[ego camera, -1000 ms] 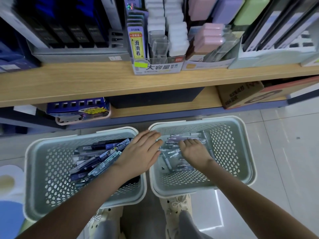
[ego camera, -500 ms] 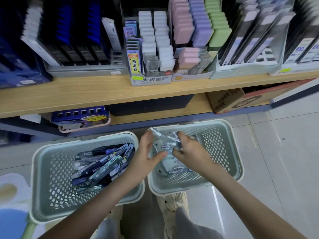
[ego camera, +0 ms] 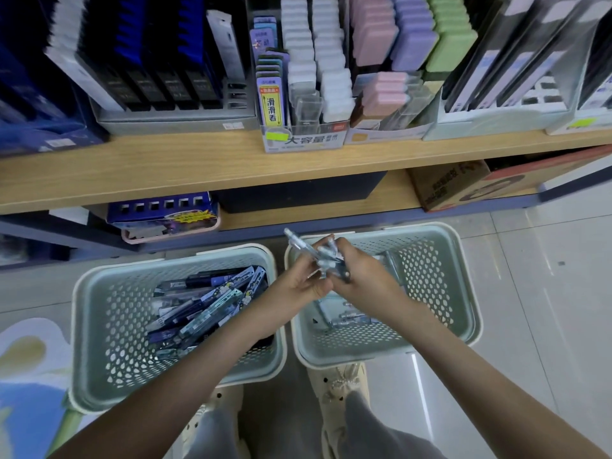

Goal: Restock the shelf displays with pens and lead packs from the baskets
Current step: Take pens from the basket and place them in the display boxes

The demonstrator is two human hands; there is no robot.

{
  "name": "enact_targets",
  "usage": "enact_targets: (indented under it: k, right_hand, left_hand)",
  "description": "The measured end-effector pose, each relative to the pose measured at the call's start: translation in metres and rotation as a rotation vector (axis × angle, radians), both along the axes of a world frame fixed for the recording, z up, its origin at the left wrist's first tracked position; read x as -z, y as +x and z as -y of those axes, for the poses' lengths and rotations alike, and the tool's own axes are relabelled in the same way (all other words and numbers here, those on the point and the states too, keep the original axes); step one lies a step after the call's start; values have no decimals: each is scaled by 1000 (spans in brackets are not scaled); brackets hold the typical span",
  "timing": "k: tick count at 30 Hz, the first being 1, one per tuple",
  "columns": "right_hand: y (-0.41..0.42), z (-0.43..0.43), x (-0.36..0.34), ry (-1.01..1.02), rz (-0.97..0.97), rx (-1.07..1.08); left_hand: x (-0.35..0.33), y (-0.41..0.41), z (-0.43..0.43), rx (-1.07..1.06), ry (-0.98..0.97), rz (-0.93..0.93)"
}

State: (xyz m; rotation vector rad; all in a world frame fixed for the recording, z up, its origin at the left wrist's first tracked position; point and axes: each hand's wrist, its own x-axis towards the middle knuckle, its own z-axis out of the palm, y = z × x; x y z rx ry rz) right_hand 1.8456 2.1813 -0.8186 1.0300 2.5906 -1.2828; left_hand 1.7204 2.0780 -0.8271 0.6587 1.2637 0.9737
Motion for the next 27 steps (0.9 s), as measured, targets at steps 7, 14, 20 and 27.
enact_targets:
  k: [7, 14, 20, 27]
  right_hand:
    - [-2, 7, -8, -594, -295, 435]
    - [2, 13, -9, -885, -399, 508]
    - [2, 12, -8, -892, -318, 493]
    - [3, 8, -2, -985, -376, 416]
  left_hand:
    - [5, 9, -2, 56, -33, 6]
    - [7, 14, -16, 165, -7, -147]
    - [12, 11, -16, 182, -51, -127]
    - [6, 16, -14, 84, -74, -327]
